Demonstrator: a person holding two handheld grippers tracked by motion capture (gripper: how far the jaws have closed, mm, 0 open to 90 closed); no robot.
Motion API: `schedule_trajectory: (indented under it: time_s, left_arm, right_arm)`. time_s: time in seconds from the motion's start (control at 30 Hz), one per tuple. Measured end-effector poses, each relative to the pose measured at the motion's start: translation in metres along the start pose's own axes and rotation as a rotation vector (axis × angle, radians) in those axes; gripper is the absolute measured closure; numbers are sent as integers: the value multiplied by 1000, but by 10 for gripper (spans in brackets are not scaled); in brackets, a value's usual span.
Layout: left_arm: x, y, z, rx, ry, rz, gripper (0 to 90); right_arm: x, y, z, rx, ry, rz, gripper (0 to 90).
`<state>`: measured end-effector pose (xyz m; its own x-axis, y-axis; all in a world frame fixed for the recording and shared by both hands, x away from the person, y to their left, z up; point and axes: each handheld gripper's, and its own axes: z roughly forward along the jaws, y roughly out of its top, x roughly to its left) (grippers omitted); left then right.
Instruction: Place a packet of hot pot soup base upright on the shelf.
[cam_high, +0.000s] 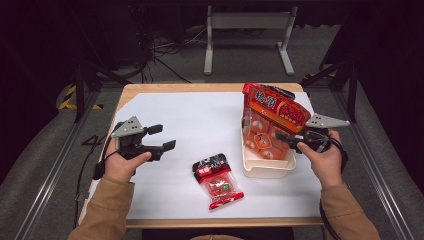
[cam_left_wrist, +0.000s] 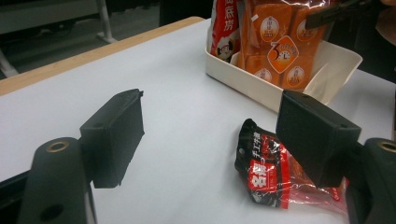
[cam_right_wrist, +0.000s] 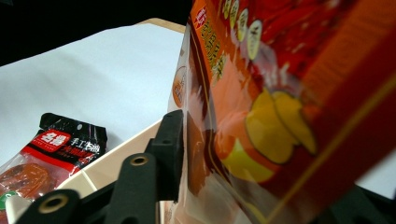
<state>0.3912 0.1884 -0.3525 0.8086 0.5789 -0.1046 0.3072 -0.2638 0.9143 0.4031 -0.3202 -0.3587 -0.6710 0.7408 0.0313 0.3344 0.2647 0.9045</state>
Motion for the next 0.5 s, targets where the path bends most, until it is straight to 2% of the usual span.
schedule_trajectory:
  time_s: [0.17,0.27,0.33,0.5]
  left_arm:
    - [-1,-1,3,18,-7,-1,233]
    - [0,-2,3,22,-1,9,227]
    - [-1,-3,4,30,-10,-2,226]
    - [-1,-3,8,42,-14,4,223]
  right_arm:
    - [0,-1,-6,-23,-11,13,386]
    - [1,-1,-13,-26,-17,2,350]
    - [2,-1,-18,-22,-25,-4,329]
    - [4,-1,-31,-33,-34,-6,312]
